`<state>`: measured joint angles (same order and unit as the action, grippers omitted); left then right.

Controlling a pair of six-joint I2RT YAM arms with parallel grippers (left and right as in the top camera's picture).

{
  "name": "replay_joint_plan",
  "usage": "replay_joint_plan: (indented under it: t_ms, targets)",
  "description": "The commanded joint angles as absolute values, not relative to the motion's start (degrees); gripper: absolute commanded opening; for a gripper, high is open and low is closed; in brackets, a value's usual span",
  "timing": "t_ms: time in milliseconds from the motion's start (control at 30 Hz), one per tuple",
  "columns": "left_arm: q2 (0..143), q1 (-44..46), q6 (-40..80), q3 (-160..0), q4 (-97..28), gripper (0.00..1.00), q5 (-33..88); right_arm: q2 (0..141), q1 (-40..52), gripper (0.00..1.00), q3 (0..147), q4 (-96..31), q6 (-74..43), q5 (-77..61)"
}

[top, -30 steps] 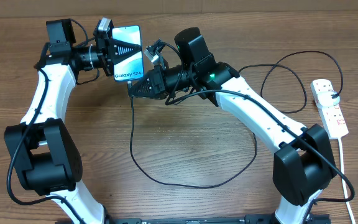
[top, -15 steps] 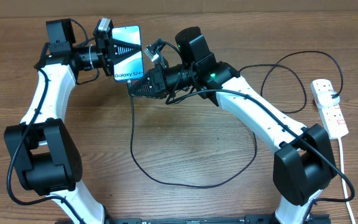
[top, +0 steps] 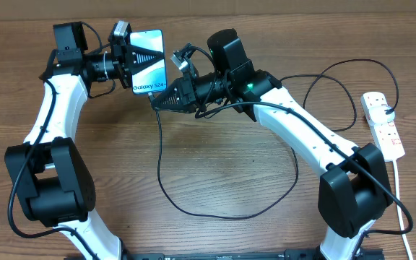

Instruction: Plug charger to phone and switch on socket

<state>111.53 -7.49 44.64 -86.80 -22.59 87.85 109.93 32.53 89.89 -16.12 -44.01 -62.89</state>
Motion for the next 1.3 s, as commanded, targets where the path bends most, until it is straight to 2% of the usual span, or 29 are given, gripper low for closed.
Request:
replay_joint_plan:
  t_ms: [0,1267]
  targets:
    - [110.48,-6.94,44.36,-87.15,-22.39,0.04,90.52,109.32,30.76,0.04,90.39,-15.42,-44.99,-60.90]
    - [110.48,-7.20,43.75,-87.15,-22.22,0.04,88.09,109.30,29.58,0.04,90.39,-17.21,-44.75,-55.96]
